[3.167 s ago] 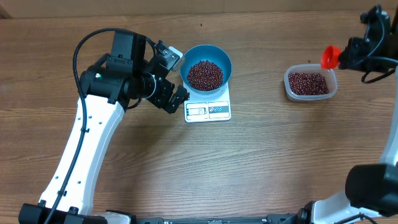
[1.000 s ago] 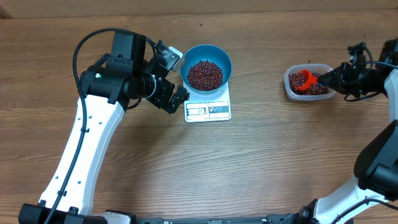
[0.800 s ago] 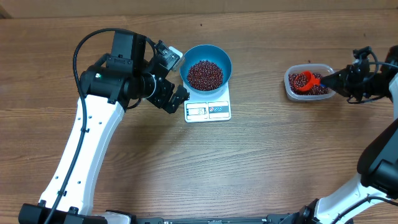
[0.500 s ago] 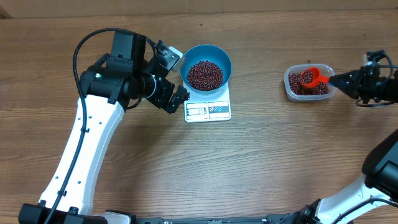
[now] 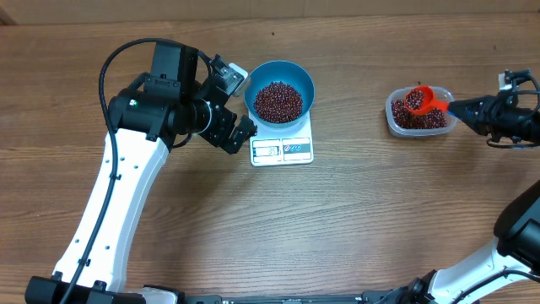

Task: Scoop item into bowl and weigh 150g on scale
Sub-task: 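Scoop red beans from the tub with the right gripper, then carry the filled scoop left over the teal bowl with the right gripper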

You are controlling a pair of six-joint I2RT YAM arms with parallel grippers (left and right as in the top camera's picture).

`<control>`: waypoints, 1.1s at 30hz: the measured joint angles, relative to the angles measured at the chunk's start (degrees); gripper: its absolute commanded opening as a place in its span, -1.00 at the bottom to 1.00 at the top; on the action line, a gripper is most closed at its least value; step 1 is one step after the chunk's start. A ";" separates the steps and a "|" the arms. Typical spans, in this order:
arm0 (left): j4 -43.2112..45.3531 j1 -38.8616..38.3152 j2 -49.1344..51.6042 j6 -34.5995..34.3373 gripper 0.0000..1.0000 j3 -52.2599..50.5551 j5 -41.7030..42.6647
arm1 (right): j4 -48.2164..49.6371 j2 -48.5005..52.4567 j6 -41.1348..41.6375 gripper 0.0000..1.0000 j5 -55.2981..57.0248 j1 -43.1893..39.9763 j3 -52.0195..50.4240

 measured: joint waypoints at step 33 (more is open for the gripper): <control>0.00 0.00 0.00 0.00 0.99 0.00 0.00 | -0.39 0.00 3.23 -0.93 -6.78 24.74 5.57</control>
